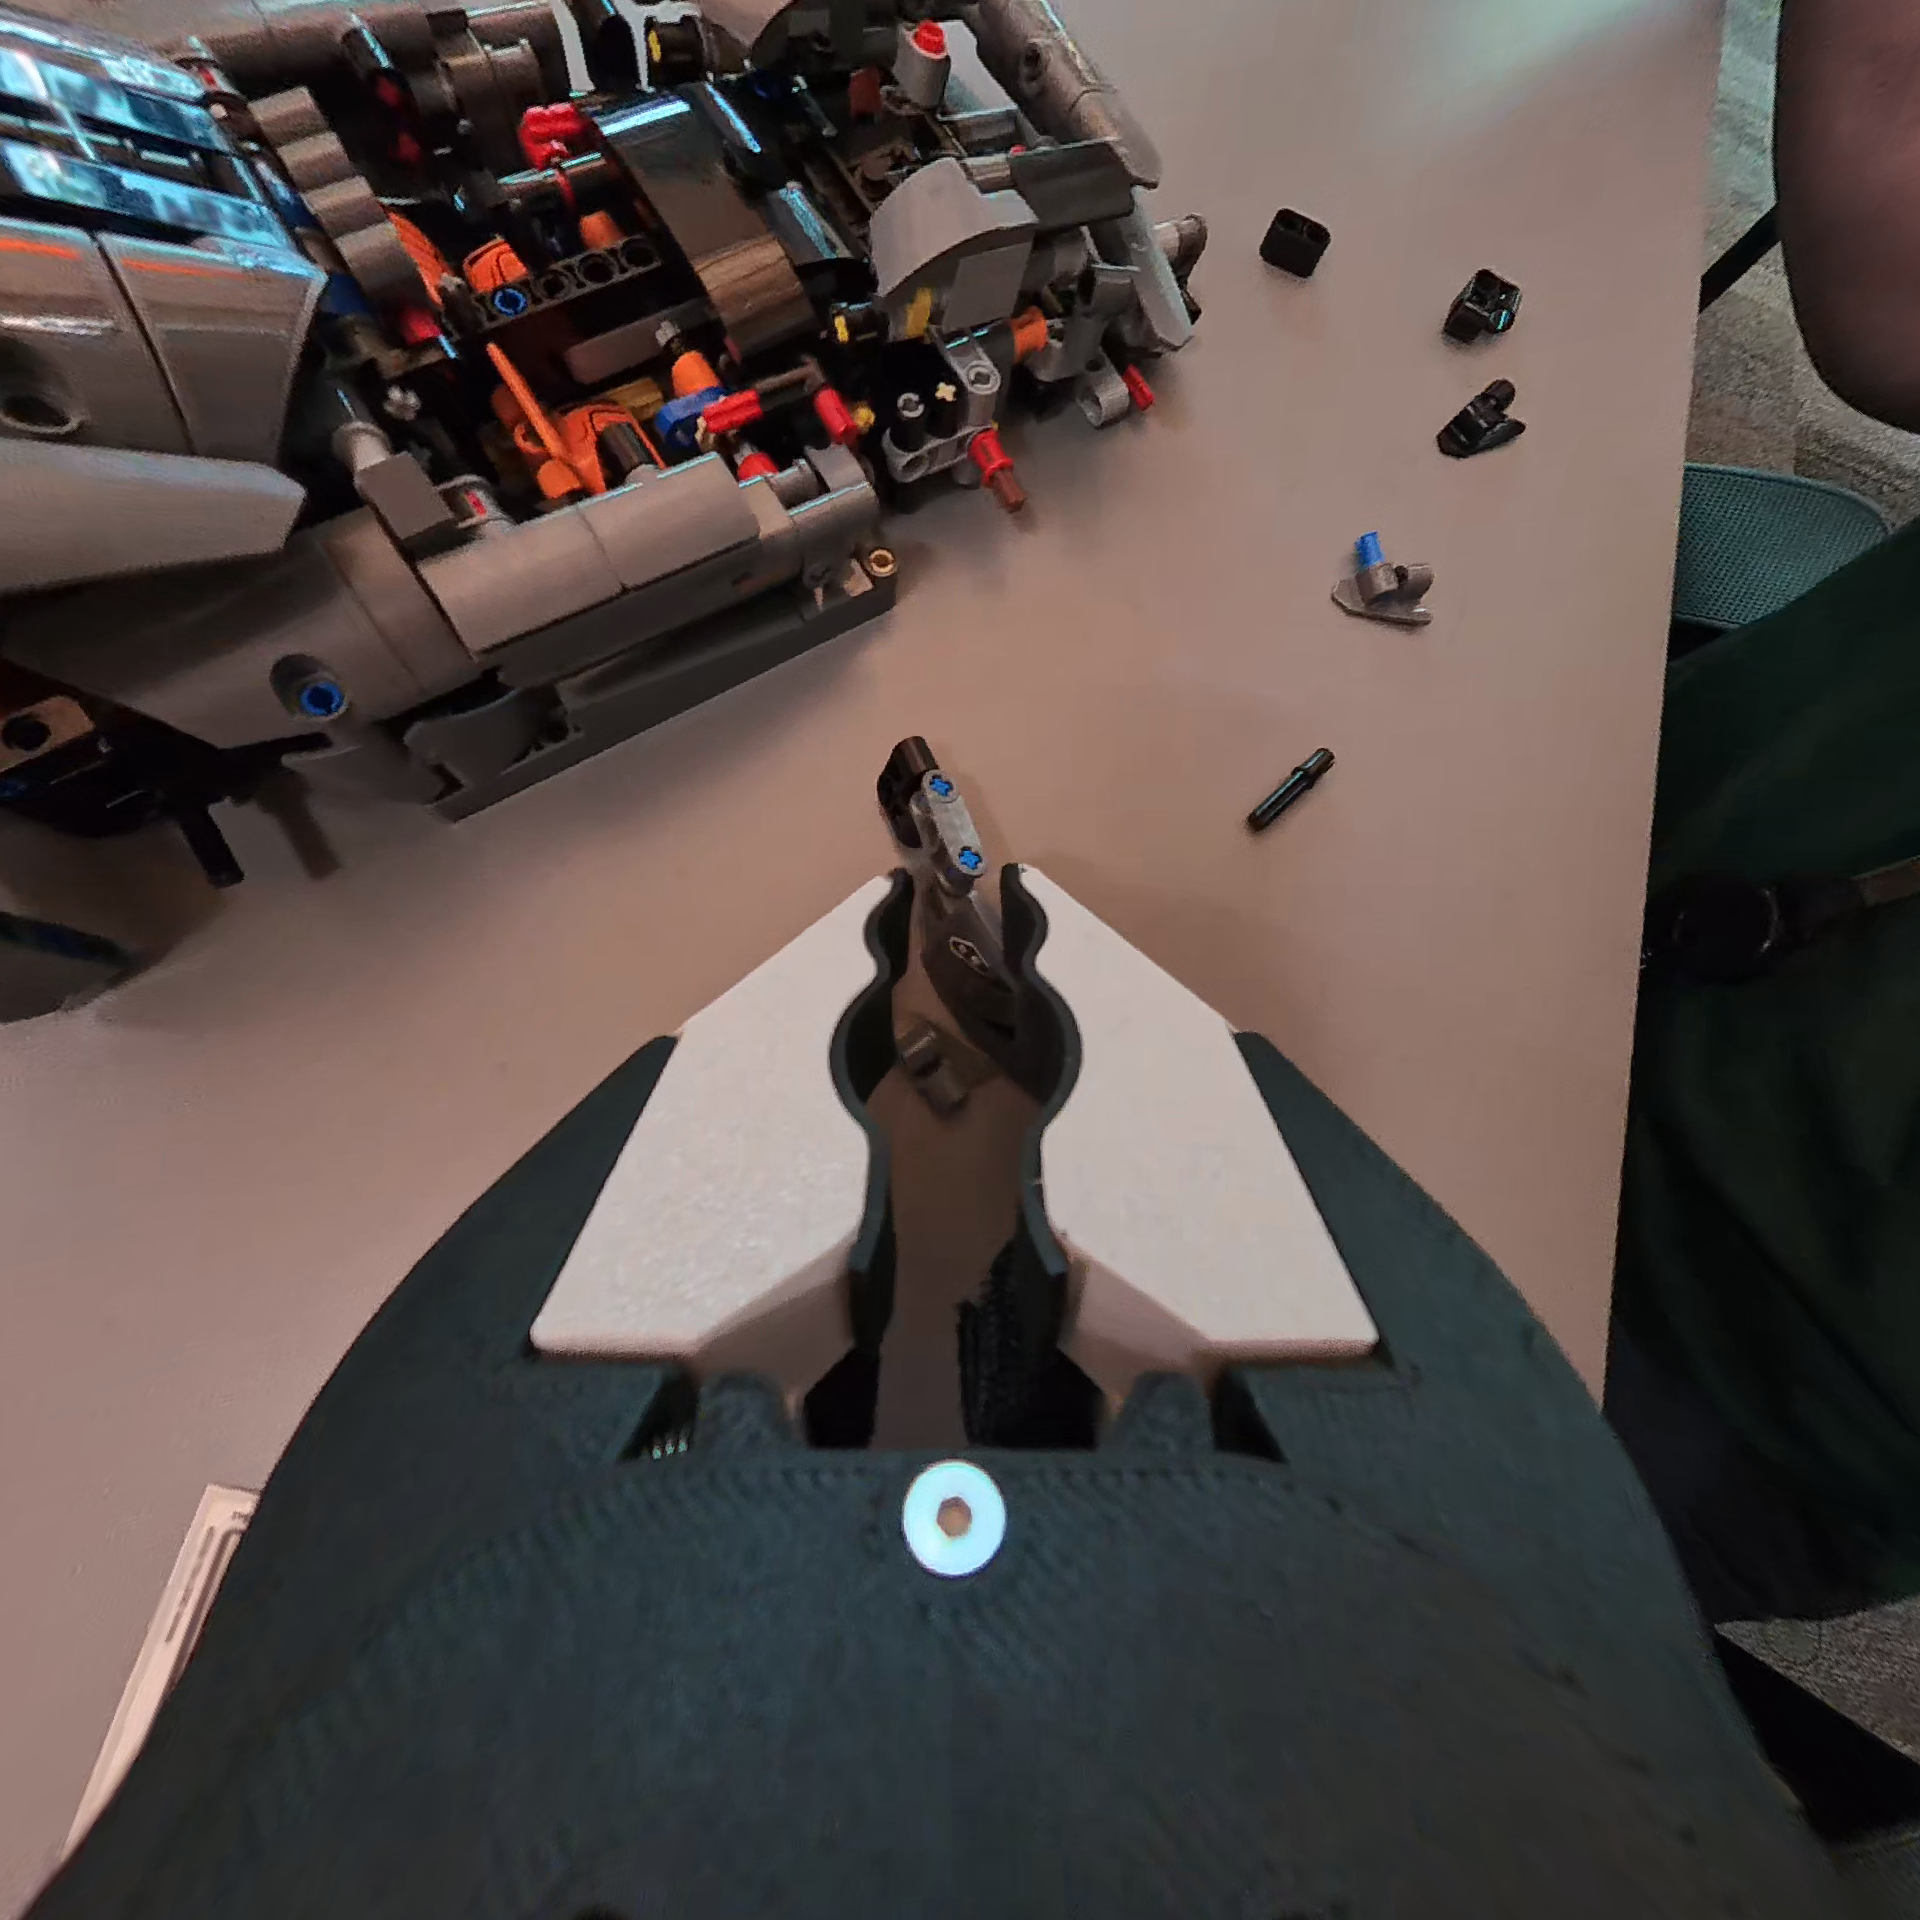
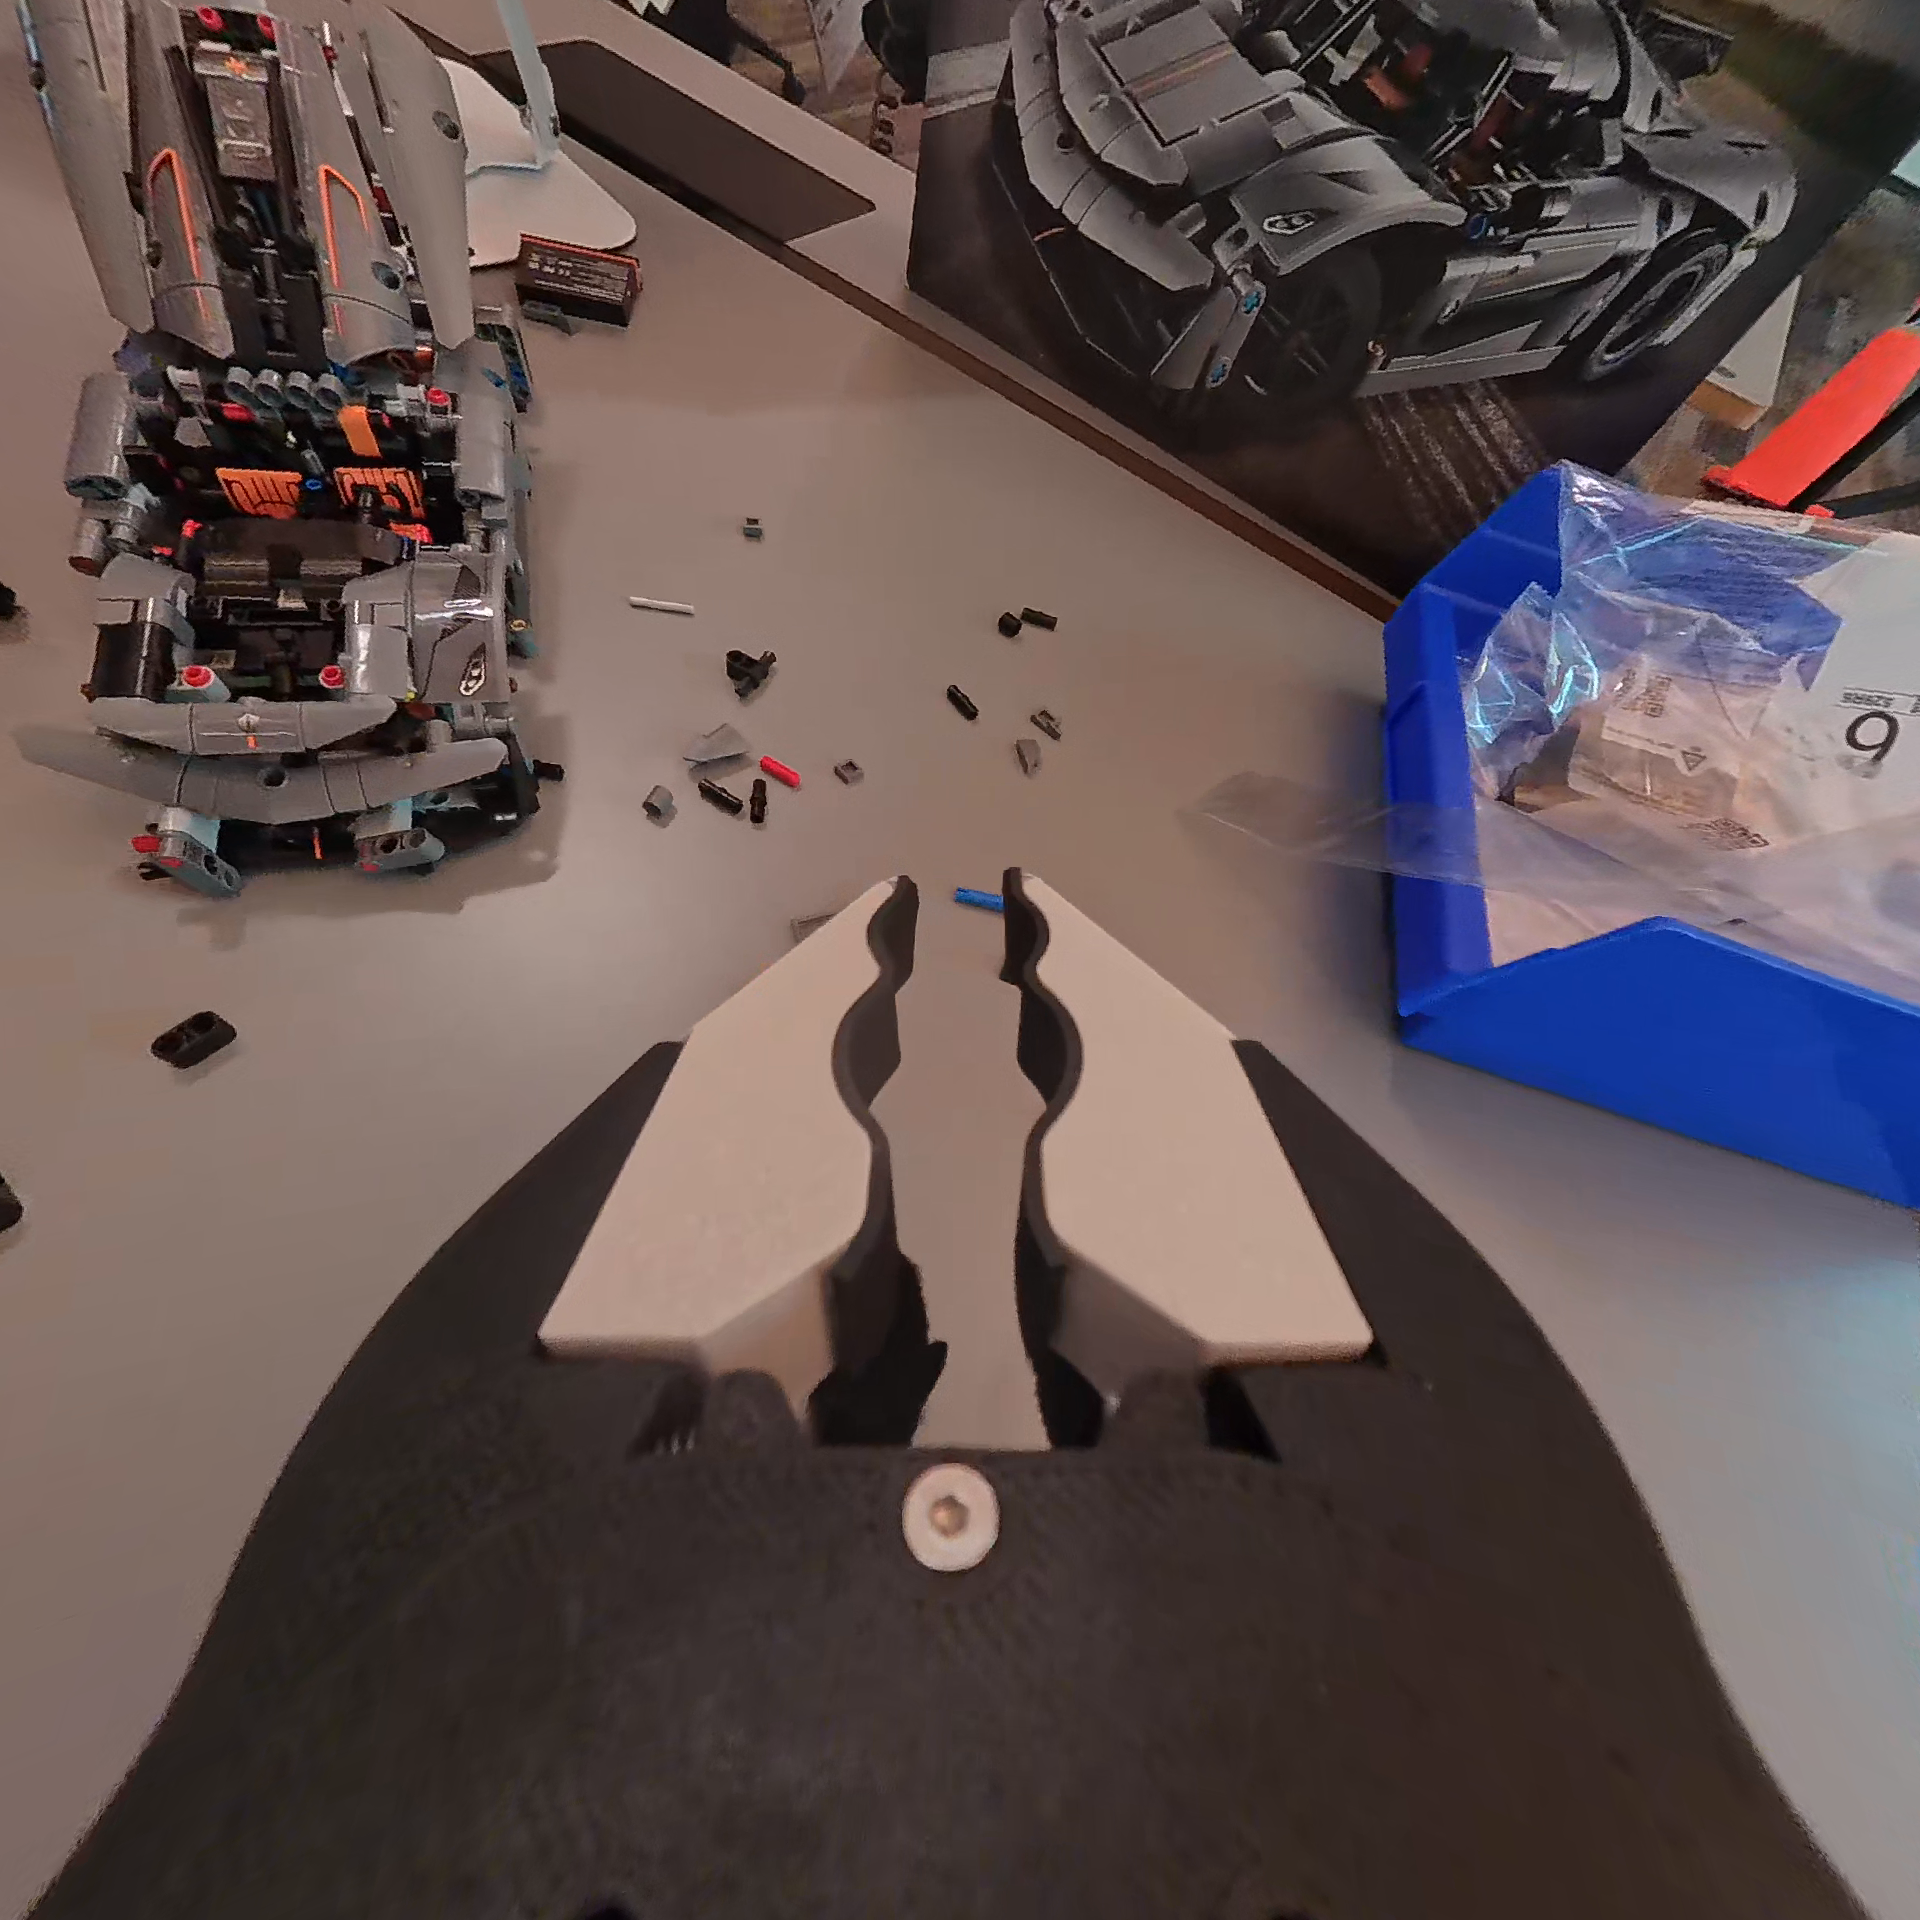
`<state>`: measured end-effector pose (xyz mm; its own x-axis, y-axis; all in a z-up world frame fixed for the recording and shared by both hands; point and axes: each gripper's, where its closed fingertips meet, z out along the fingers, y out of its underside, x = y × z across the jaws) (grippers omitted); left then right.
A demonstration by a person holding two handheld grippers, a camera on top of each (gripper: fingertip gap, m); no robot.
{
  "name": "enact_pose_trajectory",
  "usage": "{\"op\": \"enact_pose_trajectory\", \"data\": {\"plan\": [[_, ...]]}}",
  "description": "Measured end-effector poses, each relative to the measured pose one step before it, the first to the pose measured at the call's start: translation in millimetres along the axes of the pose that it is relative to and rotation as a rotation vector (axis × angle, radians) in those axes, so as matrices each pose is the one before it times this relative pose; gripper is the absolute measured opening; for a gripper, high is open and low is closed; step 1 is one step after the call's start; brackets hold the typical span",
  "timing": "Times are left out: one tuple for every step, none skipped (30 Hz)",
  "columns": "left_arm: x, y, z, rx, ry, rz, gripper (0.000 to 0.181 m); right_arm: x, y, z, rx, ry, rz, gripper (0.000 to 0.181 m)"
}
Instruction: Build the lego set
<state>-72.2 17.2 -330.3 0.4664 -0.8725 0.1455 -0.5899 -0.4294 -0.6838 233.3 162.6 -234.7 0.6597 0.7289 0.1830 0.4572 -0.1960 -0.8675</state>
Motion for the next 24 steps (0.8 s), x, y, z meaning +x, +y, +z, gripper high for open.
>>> {"op": "enact_pose_trajectory", "data": {"plan": [[-0.91, -0.22, -0.78, 0.0039, -0.0019, -0.0036, 0.017, -1.29, -0.17, 0.22, 0.0014, -0.0045, 0.0, 0.016], [-1.17, -0.44, -1.42, 0.0047, -0.0051, -0.0035, 0.018, -1.36, -0.1, -0.12, 0.0015, -0.0055, -0.0001, 0.016], [-0.79, -0.78, -2.05, 0.0058, -0.0055, -0.0015, 0.019, -1.11, -0.22, -0.3, 0.0023, -0.0034, -0.0002, 0.016], [-0.03, -1.43, -2.6, 0.0096, -0.0025, -0.001, 0.02, -0.95, -0.28, -0.58, 0.0034, -0.0028, -0.0005, 0.016], [0.4, -1.91, -2.66, 0.0116, -0.0016, -0.0016, 0.02, -1.2, -0.11, -0.58, 0.0039, -0.0046, -0.0013, 0.016], [-0.26, -1.12, -2.43, 0.0062, -0.0092, -0.0004, 0.021, -0.95, 0.01, -0.53, 0.0038, -0.0038, -0.0014, 0.016], [-0.38, -0.54, -1.72, 0.0018, -0.0127, 0.0053, 0.021, -0.2, 0.34, -0.53, 0.0023, 0.0, 0.0002, 0.016], [1.12, -0.4, -0.83, 0.0005, -0.0043, 0.007, 0.021, 0.1, 0.63, -0.46, 0.0008, 0.0005, 0.0007, 0.016], [2.3, -0.19, 0.36, -0.001, 0.0033, 0.0063, 0.02, 0.09, 0.79, -0.25, -0.0005, -0.0005, 0.0009, 0.016], [1.93, 0.26, 1.31, -0.005, 0.0017, 0.0064, 0.019, 0.3, 0.8, -0.1, -0.0011, 0.0004, 0.001, 0.016], [0.91, 0.53, 2.26, -0.0088, -0.0032, 0.007, 0.018, 0.47, 0.69, 0.01, -0.0005, 0.0011, 0.0009, 0.016], [0.76, 0.32, 2.5, -0.0087, -0.0024, 0.0063, 0.018, 0.3, 0.68, 0.02, -0.0004, 0.0, 0.0012, 0.016], [1.06, 0.38, 2.62, -0.0097, 0.0002, 0.0084, 0.017, 0.19, 0.74, -0.07, -0.0007, 0.0, 0.0017, 0.016], [-1.01, 0.16, 2.18, -0.0097, -0.0131, 0.0104, 0.016, 0.09, 0.57, -0.09, 0.0008, 0.0003, 0.0015, 0.016], [-2.37, 0.63, 1.85, -0.0114, -0.0209, 0.0107, 0.014, -0.23, 0.57, -0.08, 0.0013, -0.0004, 0.0014, 0.016], [-1.26, 1.66, 1.49, -0.0182, -0.0123, 0.0092, 0.009, -0.33, 0.71, -0.16, 0.0002, -0.0004, 0.0009, 0.016], [0.08, -0.67, 0.42, -0.0008, -0.003, 0.0049, 0.008, -0.22, 0.67, 0.05, 0.0007, 0.0001, 0.0003, 0.016], [0.55, -1.4, -0.26, 0.0051, 0.0039, -0.0054, 0.007, -0.36, 0.82, 0.07, 0.0004, -0.0014, 0.0011, 0.016], [2.98, -1.9, -0.62, 0.0109, 0.021, -0.01, 0.006, -0.44, 0.9, 0.09, -0.0003, -0.0023, 0.0015, 0.016], [6.65, -3.26, -0.91, 0.0202, 0.0442, -0.0125, 0.005, -0.3, 0.74, 0.26, 0.0003, -0.0018, 0.0007, 0.016], [7.15, -4.93, -1.29, 0.0318, 0.0484, -0.018, 0.005, -0.53, 0.57, 0.29, 0.0005, -0.0024, 0.0001, 0.015], [6.85, -4.81, -1.28, 0.0312, 0.0504, -0.0261, 0.005, -0.51, 0.38, 0.38, 0.0007, -0.0026, -0.0002, 0.015], [9.4, -3.48, -0.79, 0.0253, 0.0711, -0.0277, 0.005, -0.52, 0.19, 0.48, 0.001, -0.003, -0.0005, 0.015], [8.82, -2.06, -0.03, 0.0197, 0.0754, -0.0374, 0.005, -0.64, 0.18, 0.44, 0.0012, -0.0033, -0.0004, 0.015]]}}
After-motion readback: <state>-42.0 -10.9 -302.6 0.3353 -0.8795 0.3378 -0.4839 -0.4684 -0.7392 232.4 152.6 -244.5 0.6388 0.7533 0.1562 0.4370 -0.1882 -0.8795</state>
